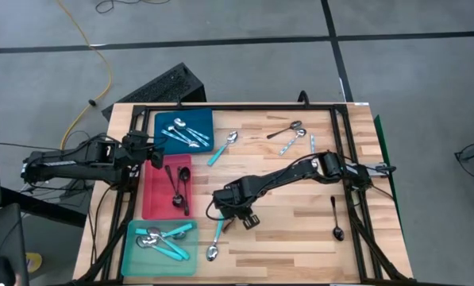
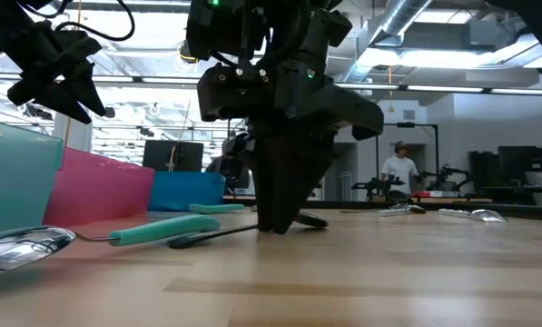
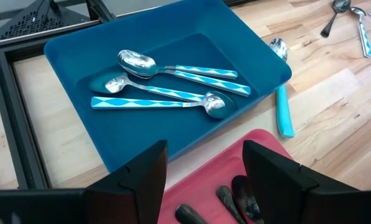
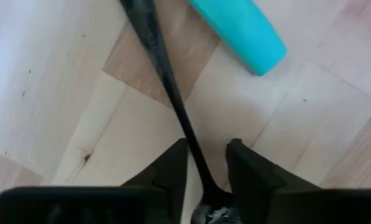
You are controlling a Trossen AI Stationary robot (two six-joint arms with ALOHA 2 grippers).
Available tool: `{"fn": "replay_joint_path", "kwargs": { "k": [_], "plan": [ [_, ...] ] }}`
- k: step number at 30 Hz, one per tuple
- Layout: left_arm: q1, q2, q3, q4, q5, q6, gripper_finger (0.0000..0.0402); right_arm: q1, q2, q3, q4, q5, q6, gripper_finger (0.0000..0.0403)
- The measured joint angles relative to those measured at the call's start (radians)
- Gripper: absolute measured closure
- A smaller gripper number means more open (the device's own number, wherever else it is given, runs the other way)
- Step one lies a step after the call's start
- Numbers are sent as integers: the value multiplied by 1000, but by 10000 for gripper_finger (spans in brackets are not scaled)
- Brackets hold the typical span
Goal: Sort silverware by color (type)
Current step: Put the black spoon into the red bin
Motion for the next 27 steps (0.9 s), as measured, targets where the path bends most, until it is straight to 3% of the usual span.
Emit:
{"fn": "replay_joint_path", "kwargs": {
  "k": [5, 13, 27],
  "plan": [
    [0, 0, 0, 0, 0, 0, 207, 0, 0, -1, -2, -4, 3, 330],
    [0, 0, 0, 0, 0, 0, 207, 1, 1, -1, -3, -11, 72, 372],
    [0, 0, 0, 1, 0, 0, 207, -7, 6, 33, -14, -44, 160, 374]
  ]
}}
